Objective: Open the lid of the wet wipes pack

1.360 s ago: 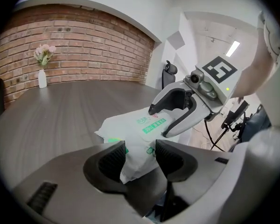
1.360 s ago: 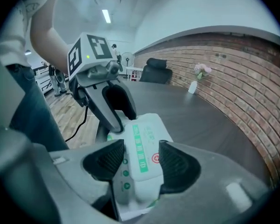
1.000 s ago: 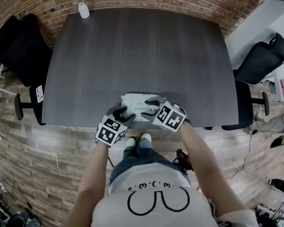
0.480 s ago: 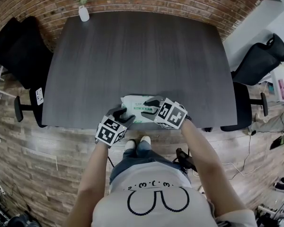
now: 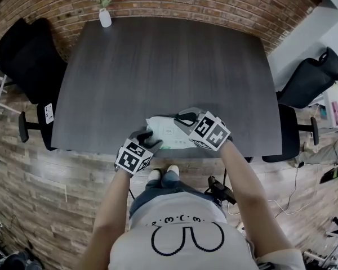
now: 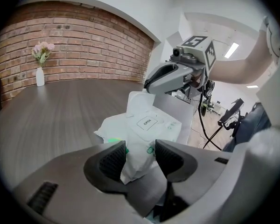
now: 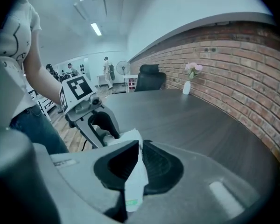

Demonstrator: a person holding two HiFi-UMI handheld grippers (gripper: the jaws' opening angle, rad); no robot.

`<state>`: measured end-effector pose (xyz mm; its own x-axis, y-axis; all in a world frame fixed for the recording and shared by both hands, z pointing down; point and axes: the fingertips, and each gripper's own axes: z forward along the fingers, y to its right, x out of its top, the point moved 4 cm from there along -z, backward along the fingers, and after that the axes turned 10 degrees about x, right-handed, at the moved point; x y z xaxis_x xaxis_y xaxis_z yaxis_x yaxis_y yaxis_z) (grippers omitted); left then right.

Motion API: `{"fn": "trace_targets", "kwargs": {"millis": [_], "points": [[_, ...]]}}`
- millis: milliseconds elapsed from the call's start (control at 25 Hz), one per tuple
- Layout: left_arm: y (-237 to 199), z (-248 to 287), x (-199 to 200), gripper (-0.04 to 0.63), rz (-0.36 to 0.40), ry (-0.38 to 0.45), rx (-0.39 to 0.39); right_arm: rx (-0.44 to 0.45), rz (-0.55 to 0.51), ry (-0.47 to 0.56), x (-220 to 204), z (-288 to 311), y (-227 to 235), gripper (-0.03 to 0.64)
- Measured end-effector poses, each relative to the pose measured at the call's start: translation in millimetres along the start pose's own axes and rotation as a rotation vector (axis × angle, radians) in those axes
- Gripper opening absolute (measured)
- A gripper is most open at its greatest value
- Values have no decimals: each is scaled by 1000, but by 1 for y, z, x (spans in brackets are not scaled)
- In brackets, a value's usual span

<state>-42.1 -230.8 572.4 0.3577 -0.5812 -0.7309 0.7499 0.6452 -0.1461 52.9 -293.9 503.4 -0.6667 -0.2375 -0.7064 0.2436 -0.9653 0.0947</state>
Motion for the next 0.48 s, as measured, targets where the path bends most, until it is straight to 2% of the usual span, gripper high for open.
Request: {"fn": "trace_targets", "kwargs": {"millis": [480], "points": [[-3, 0, 2, 195, -5, -29, -29, -172, 98, -21, -21, 29, 52, 28]]}}
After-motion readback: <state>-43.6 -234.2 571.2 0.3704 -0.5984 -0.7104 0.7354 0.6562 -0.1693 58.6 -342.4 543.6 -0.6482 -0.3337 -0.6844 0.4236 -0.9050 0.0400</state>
